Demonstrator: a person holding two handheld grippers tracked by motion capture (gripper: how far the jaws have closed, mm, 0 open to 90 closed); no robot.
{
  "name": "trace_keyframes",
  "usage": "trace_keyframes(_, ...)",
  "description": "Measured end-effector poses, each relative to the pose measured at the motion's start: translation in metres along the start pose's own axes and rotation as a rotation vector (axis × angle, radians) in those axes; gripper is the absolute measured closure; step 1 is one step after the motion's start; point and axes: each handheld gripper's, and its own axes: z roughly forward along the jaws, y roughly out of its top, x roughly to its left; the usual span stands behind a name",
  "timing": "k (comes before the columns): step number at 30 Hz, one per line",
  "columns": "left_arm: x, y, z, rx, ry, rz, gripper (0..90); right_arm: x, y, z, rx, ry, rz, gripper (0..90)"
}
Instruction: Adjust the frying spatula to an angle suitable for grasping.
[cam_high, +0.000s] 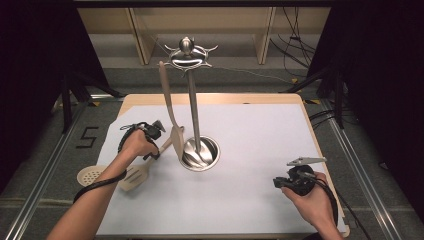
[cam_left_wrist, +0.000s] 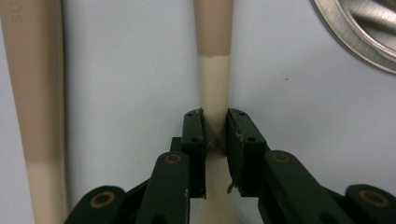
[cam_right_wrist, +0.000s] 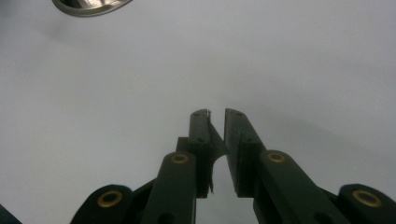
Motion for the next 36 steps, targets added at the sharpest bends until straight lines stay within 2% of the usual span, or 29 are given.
trace_keyframes(2,-0.001,0.001,0.0,0.014,0.009,-0.006,78.1,0.0,0.0,0.0,-0.002,0.008,0.0,81.5)
trace_keyframes(3,-0.002,0.003,-0.002,0.043,0.014,-0.008,78.3,-0.001,-0.001,0.0,0.001,-0.002,0.0,81.5)
trace_keyframes(4,-0.003,0.003,0.0,0.02,0.026,-0.011,78.4,-0.001,-0.001,0.0,-0.002,-0.007,0.0,81.5)
trace_keyframes(5,-0.003,0.003,-0.001,0.027,0.024,-0.007,78.4,-0.001,-0.001,0.0,-0.002,-0.006,0.0,81.5)
trace_keyframes(6,-0.002,0.001,-0.001,0.018,0.016,-0.01,78.5,0.001,-0.002,0.002,-0.031,-0.058,-0.002,81.6)
trace_keyframes(8,0.0,0.0,-0.002,0.013,0.008,-0.014,78.6,0.0,-0.002,0.002,-0.033,-0.043,-0.001,81.6)
trace_keyframes(9,0.001,-0.003,-0.003,-0.011,-0.03,-0.058,78.6,0.0,-0.002,0.002,-0.036,-0.049,0.002,81.7)
trace_keyframes(10,0.001,-0.003,-0.003,-0.011,-0.03,-0.058,78.6,0.0,-0.002,0.002,-0.036,-0.049,0.002,81.7)
trace_keyframes(13,0.002,-0.013,-0.003,-0.086,-0.043,-0.076,78.6,0.0,-0.001,0.002,-0.027,-0.056,0.001,81.8)
trace_keyframes(14,0.002,-0.015,-0.004,-0.101,-0.052,-0.08,78.6,-0.001,0.0,0.0,-0.002,-0.002,0.004,81.9)
trace_keyframes(15,0.002,-0.018,-0.005,-0.124,-0.063,-0.093,78.6,-0.001,0.0,0.0,-0.002,0.007,0.004,81.9)
trace_keyframes(16,0.002,-0.018,-0.005,-0.124,-0.063,-0.093,78.6,-0.001,0.0,0.0,-0.002,0.007,0.004,81.9)
trace_keyframes(17,0.003,-0.024,-0.005,-0.173,-0.055,-0.092,78.6,-0.001,0.0,0.001,-0.004,-0.01,0.002,82.0)
trace_keyframes(18,0.002,-0.027,-0.007,-0.185,-0.061,-0.107,78.6,0.0,0.0,0.001,-0.003,-0.001,0.002,82.0)
trace_keyframes(19,0.003,-0.029,-0.008,-0.194,-0.059,-0.101,78.6,0.0,0.0,0.001,-0.005,0.001,0.002,82.0)
trace_keyframes(20,0.008,-0.031,-0.012,-0.215,-0.041,-0.046,78.6,0.0,0.0,0.0,-0.005,0.001,0.003,82.1)
trace_keyframes(21,0.01,-0.033,-0.014,-0.232,-0.045,-0.043,78.6,0.0,0.0,0.0,-0.006,-0.005,0.002,82.1)
trace_keyframes(22,0.012,-0.036,-0.017,-0.245,-0.046,-0.052,78.6,0.0,0.0,0.0,-0.007,-0.004,0.004,82.1)
trace_keyframes(23,0.014,-0.04,-0.02,-0.279,-0.05,-0.065,78.6,0.002,0.0,-0.002,0.004,0.01,0.019,82.1)
trace_keyframes(25,0.016,-0.045,-0.026,-0.311,-0.036,-0.068,78.6,0.0,0.0,0.0,-0.012,-0.007,-0.001,82.1)
trace_keyframes(26,0.017,-0.049,-0.029,-0.337,-0.043,-0.092,78.5,0.0,0.0,0.0,-0.015,0.002,-0.001,82.1)
trace_keyframes(28,0.017,-0.053,-0.031,-0.391,-0.042,-0.119,78.6,0.001,0.0,0.0,-0.013,-0.011,-0.006,82.1)
trace_keyframes(33,0.016,-0.066,-0.04,-0.482,-0.032,-0.134,78.5,0.004,0.001,-0.002,-0.002,0.004,0.018,82.1)
trace_keyframes(34,0.015,-0.069,-0.042,-0.518,-0.033,-0.151,78.6,0.003,0.0,-0.002,-0.009,-0.005,0.011,82.1)
trace_keyframes(35,0.013,-0.07,-0.043,-0.539,-0.021,-0.156,78.6,0.003,0.0,0.002,-0.053,-0.067,-0.006,82.1)
trace_keyframes(36,0.013,-0.073,-0.046,-0.554,-0.031,-0.148,78.5,0.003,0.0,0.001,-0.042,-0.071,-0.002,82.1)
